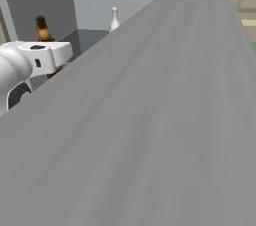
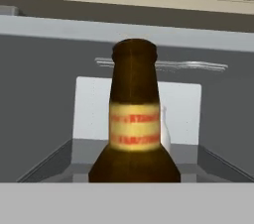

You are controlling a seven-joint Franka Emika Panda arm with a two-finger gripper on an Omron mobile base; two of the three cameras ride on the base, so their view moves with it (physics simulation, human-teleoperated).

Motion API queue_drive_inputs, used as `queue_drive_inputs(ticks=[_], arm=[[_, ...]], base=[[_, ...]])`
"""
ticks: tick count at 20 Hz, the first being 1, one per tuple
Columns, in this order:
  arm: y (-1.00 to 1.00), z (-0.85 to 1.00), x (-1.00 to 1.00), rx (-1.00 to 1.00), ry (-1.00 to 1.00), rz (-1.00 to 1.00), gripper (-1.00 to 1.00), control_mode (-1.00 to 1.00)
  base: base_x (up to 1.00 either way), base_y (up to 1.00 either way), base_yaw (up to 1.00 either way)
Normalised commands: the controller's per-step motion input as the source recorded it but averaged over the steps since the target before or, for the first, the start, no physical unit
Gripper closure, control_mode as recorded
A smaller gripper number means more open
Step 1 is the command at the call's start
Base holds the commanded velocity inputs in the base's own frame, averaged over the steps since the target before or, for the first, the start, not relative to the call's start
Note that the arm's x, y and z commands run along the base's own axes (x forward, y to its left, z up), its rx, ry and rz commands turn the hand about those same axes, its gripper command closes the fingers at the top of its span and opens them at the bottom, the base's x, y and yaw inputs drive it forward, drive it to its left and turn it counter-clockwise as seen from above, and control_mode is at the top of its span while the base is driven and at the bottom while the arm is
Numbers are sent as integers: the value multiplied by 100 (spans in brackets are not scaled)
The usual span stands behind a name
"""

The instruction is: Place the liquor and beer on the top shelf of the fridge to keep them out of children's reach, and place the carrot on lower shelves for easy access.

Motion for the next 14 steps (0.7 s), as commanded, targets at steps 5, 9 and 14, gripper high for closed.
queue_drive_inputs(ticks=[5, 9, 14], arm=[[0, 0, 35, -3, -1, 0, 100, -100], [0, 0, 46, 0, 0, 0, 100, -100], [0, 0, 44, 2, 0, 0, 100, -100]], base=[[0, 0, 0], [0, 0, 0], [0, 0, 0]])
